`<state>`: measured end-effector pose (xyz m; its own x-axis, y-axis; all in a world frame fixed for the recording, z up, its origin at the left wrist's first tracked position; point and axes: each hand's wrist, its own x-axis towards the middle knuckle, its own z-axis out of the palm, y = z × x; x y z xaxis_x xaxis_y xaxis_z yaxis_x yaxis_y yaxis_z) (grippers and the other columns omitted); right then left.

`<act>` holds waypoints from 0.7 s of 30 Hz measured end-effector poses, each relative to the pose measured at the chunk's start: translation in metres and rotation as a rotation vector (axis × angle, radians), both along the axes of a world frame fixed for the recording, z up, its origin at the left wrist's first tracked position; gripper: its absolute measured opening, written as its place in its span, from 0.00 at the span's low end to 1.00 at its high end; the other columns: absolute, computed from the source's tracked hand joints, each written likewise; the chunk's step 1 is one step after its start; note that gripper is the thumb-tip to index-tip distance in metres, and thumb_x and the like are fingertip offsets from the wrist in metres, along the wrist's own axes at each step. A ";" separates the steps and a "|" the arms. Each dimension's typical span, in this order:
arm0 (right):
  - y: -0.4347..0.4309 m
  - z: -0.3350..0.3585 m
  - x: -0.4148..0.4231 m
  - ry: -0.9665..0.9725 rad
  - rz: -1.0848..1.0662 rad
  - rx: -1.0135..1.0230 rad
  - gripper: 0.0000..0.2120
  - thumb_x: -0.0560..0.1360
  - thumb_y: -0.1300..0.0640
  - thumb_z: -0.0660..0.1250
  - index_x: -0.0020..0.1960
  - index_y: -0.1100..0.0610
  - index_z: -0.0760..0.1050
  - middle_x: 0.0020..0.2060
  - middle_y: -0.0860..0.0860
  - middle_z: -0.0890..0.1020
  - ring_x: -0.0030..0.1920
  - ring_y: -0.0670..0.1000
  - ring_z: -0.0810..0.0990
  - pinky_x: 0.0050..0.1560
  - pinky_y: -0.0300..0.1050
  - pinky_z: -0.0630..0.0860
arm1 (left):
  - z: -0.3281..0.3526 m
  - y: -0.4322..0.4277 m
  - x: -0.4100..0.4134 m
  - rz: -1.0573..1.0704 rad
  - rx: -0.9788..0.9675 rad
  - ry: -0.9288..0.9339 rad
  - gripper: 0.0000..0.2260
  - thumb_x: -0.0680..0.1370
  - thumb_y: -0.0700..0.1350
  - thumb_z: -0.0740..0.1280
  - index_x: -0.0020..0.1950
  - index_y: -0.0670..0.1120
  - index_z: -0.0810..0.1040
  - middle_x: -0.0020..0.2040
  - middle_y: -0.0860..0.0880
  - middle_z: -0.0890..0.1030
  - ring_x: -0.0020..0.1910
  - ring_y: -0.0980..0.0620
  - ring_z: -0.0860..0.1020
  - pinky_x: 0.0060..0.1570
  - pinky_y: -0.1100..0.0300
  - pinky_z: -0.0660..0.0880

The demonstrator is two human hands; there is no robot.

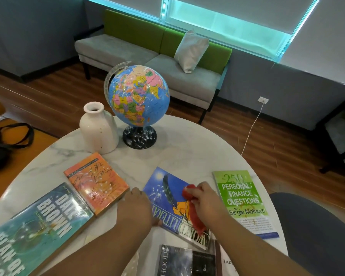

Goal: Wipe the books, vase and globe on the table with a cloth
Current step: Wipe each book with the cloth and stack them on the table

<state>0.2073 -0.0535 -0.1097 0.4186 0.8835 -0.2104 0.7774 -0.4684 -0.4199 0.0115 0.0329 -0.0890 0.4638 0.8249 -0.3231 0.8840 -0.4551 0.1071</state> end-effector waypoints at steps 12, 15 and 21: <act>-0.011 -0.003 -0.004 0.012 0.111 0.010 0.15 0.78 0.54 0.62 0.62 0.42 0.76 0.52 0.41 0.70 0.55 0.48 0.75 0.61 0.41 0.70 | -0.002 0.001 0.001 0.015 -0.026 -0.009 0.40 0.68 0.70 0.68 0.69 0.45 0.65 0.62 0.47 0.68 0.63 0.49 0.68 0.59 0.57 0.71; 0.011 0.000 0.002 -0.111 -0.015 -0.022 0.18 0.77 0.57 0.59 0.62 0.42 0.75 0.53 0.46 0.70 0.54 0.53 0.76 0.59 0.46 0.74 | -0.002 0.000 0.001 0.017 -0.030 -0.010 0.39 0.68 0.69 0.68 0.69 0.45 0.65 0.62 0.47 0.67 0.63 0.49 0.68 0.60 0.57 0.71; -0.011 -0.003 -0.049 0.037 0.330 -0.012 0.17 0.77 0.53 0.63 0.63 0.37 0.74 0.61 0.49 0.71 0.60 0.53 0.71 0.64 0.48 0.70 | -0.001 0.001 0.002 0.018 -0.031 -0.012 0.39 0.67 0.69 0.68 0.68 0.45 0.66 0.61 0.47 0.67 0.62 0.49 0.68 0.57 0.58 0.71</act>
<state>0.1580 -0.0642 -0.1125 0.1024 0.9674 -0.2316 0.8723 -0.1992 -0.4466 0.0137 0.0334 -0.0899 0.4528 0.8228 -0.3435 0.8907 -0.4352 0.1315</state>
